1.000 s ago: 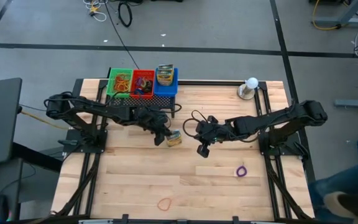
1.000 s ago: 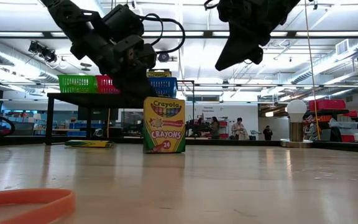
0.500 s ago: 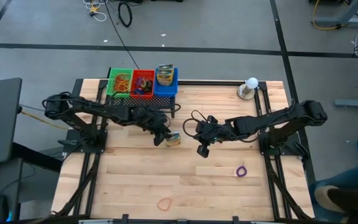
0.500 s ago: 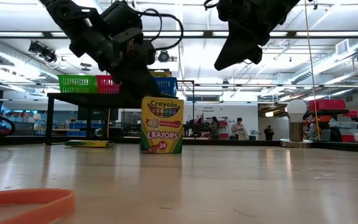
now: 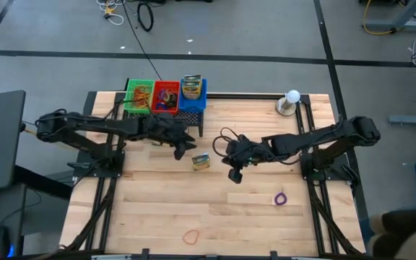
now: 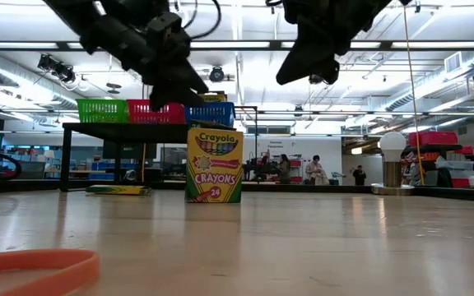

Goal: Pick & Place Office Desk Supplies
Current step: Put the big box of crayons into the blue bin on the shelf

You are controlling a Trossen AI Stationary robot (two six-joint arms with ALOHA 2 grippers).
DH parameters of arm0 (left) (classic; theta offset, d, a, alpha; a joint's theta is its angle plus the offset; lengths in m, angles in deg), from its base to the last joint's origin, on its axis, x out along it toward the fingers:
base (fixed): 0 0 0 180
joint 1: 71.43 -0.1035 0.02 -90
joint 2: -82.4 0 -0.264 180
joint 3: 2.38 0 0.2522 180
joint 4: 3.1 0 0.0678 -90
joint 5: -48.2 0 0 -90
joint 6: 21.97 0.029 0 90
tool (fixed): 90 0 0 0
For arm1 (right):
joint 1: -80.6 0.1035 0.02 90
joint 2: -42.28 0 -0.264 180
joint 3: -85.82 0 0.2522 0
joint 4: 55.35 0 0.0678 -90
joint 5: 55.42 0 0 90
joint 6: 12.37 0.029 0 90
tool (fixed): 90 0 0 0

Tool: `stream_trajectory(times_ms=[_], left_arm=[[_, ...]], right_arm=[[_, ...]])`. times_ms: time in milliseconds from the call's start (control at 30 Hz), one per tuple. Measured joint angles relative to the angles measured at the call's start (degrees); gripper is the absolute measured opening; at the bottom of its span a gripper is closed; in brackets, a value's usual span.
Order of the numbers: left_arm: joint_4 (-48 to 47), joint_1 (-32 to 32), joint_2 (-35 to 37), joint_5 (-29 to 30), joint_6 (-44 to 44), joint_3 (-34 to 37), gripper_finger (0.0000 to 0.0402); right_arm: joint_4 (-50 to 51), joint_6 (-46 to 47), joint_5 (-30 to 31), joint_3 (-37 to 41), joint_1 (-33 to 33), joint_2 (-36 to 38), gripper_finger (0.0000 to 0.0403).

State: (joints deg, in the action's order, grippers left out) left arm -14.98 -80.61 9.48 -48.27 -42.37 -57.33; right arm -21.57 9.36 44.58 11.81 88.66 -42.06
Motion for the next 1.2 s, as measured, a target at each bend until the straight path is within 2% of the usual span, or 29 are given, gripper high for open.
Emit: stream_trajectory(times_ms=[100, 233, 300, 433, 600, 833, 967, 1200], left_arm=[[1.1, 1.5, 3.0, 6.3, 0.9, 3.0, 0.0132], [8.8, 3.6, 6.7, 7.0, -1.5, 10.7, 0.0036], [14.2, 4.7, 8.6, 7.4, -3.0, 14.5, 0.0011], [19.3, 7.2, 11.9, 11.8, -4.0, 19.9, 0.0008], [19.2, 8.5, 16.4, 16.5, -4.2, 24.0, 0.0007], [18.6, 8.4, 20.0, 18.8, -2.5, 26.9, 0.0008], [18.2, 8.4, 20.7, 19.6, -2.0, 28.1, 0.0011], [17.6, 8.5, 20.9, 19.4, -1.6, 29.1, 0.0012]], right_arm=[[-2.0, -0.5, -3.5, 0.0, -1.8, 0.0, 0.0032], [-3.2, -2.9, -6.4, -0.5, -4.2, 0.0, 0.0036], [-3.2, -3.5, -9.1, -1.5, -5.5, -0.8, 0.0046], [1.6, -6.7, -13.3, -7.4, -7.6, -6.0, 0.0088], [12.4, -16.2, -13.7, -20.1, -7.8, -15.9, 0.0168], [23.5, -25.2, -8.2, -35.5, -8.1, -26.3, 0.0273], [26.1, -27.9, -8.6, -39.3, -9.1, -30.9, 0.0292], [28.3, -30.6, -11.9, -39.5, -9.3, -35.2, 0.0277]])
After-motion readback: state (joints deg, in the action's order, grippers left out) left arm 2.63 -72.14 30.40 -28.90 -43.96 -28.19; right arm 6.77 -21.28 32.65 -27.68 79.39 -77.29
